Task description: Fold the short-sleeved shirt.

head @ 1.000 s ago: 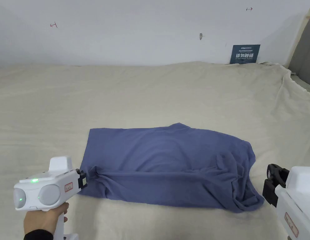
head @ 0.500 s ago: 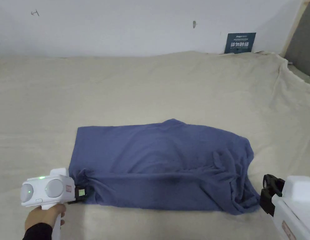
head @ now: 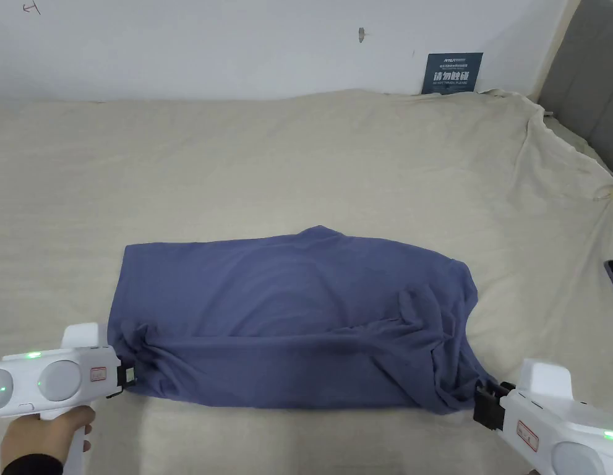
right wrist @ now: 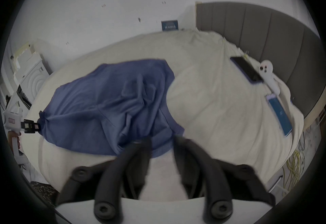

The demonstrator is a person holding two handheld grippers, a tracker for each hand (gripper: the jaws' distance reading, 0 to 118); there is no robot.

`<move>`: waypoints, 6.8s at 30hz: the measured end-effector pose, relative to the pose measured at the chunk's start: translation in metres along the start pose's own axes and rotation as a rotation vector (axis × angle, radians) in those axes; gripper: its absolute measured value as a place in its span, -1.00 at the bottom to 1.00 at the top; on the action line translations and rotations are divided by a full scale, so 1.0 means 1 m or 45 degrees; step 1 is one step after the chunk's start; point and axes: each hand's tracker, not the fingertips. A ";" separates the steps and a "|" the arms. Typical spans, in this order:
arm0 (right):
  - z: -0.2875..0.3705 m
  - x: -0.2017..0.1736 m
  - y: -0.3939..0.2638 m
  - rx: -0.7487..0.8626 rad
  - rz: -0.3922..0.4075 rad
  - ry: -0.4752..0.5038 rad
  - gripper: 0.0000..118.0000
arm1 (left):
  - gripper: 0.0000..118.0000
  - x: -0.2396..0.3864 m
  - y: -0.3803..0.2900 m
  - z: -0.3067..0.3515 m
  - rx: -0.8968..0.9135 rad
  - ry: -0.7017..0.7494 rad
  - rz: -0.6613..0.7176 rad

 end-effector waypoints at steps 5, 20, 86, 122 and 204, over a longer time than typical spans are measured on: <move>-0.032 0.001 0.005 -0.076 -0.049 -0.011 0.21 | -0.94 0.000 0.001 0.021 0.044 -0.042 0.038; -0.041 -0.002 0.011 -0.061 0.033 -0.022 -0.93 | -0.94 -0.007 -0.010 0.029 0.048 -0.069 0.084; 0.146 -0.086 0.067 0.762 0.290 0.055 -1.00 | -1.00 0.036 -0.005 0.165 0.783 -0.062 -0.019; -0.008 -0.075 0.119 0.394 0.223 0.016 -1.00 | -0.98 -0.025 0.128 -0.105 -0.051 0.065 0.051; 0.092 -0.002 -0.017 0.218 0.110 0.048 0.30 | 0.74 -0.049 -0.084 0.100 0.180 -0.094 0.121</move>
